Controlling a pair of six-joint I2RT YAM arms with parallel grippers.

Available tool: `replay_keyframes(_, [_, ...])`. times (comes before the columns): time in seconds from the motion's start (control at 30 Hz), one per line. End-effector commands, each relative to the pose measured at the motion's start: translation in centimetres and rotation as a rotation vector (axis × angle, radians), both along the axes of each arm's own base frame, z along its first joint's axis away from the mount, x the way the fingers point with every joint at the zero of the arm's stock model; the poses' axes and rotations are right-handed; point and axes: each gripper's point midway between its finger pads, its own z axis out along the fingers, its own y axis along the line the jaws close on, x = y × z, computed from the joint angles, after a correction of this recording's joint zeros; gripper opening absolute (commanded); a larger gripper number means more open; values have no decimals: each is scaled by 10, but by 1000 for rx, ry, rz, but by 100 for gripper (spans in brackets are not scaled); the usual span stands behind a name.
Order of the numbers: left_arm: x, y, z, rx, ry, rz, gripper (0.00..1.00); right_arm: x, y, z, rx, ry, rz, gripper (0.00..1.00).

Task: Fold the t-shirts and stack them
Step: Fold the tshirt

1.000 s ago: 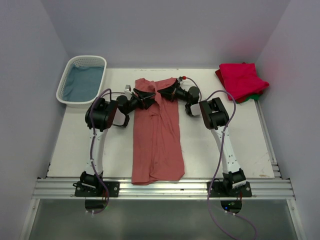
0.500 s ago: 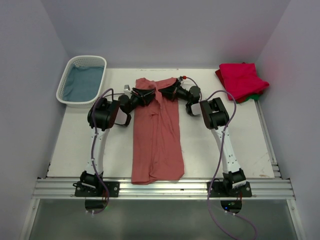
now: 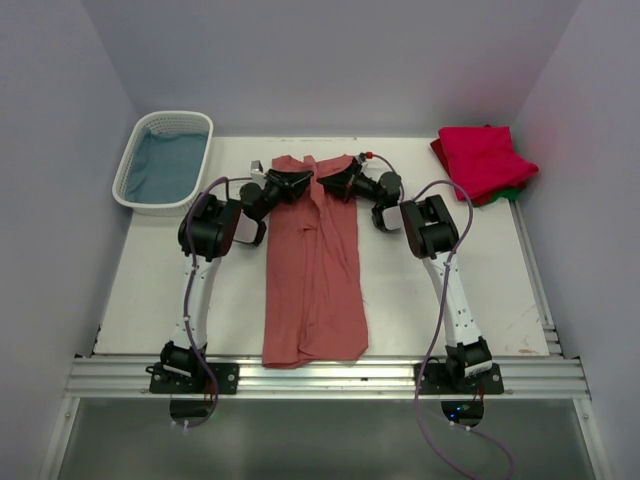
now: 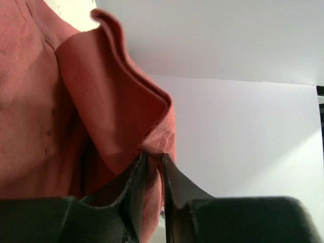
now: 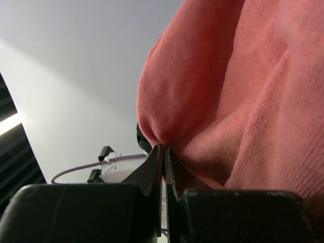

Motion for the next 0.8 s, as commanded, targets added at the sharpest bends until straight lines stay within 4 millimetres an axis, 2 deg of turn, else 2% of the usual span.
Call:
replay_keyframes(0.0, [-6, 0, 37, -51, -181, 8, 21, -16, -13, 29, 68, -251, 6, 0])
replay_keyframes(0.03, [-8, 0, 37, -50, -180, 5, 11, -16, -13, 28, 68, -248, 6, 0])
replay_keyframes(0.13, [-13, 1, 38, -46, -183, -6, 0, -16, -15, 27, 66, -246, 2, 0])
replay_keyframes(0.27, [-23, 8, 42, -32, -188, -12, 0, -15, -19, 24, 60, -242, -7, 0])
replay_keyframes(0.3, [-24, 13, 53, -22, -212, -7, 0, -14, -20, 24, 60, -243, -9, 0])
replay_keyframes(0.37, [-29, 18, 52, 10, -198, -17, 0, -15, -20, 24, 57, -244, -5, 0])
replay_keyframes(0.4, [-29, 25, 66, 42, -231, -9, 0, -15, -19, 24, 56, -244, -3, 0])
replay_keyframes(0.43, [-32, 27, 65, 69, -223, -22, 0, -14, -20, 24, 56, -247, -2, 0])
replay_keyframes(0.47, [-31, 31, 63, 98, -201, -20, 0, -15, -20, 25, 54, -246, 2, 18])
replay_keyframes(0.5, [-30, 38, 79, 118, -228, -8, 0, -15, -20, 24, 52, -249, 5, 38])
replay_keyframes(0.53, [-30, 39, 80, 160, -245, -17, 0, -14, -20, 24, 47, -244, 3, 51])
replay_keyframes(0.57, [-27, 42, 78, 184, -220, -18, 0, -15, -20, 23, 40, -241, 7, 80])
replay_keyframes(0.6, [-26, 49, 89, 208, -249, -9, 0, -15, -19, 23, 26, -258, 7, 95])
replay_keyframes(0.63, [-25, 50, 95, 219, -261, -18, 0, -14, -18, 18, 6, -233, 9, 99])
replay_keyframes(0.67, [-23, 51, 93, 234, -235, -27, 0, -16, -17, 23, -11, -238, 14, 99])
replay_keyframes(0.7, [-22, 54, 103, 253, -268, -38, 0, -16, -17, 19, -45, -269, 15, 99])
replay_keyframes(0.73, [-20, 56, 106, 268, -269, -41, 0, -16, -15, 9, -81, -215, 24, 99])
replay_keyframes(0.77, [-19, 58, 99, 288, -221, -52, 0, -16, -15, 17, -100, -231, 24, 99])
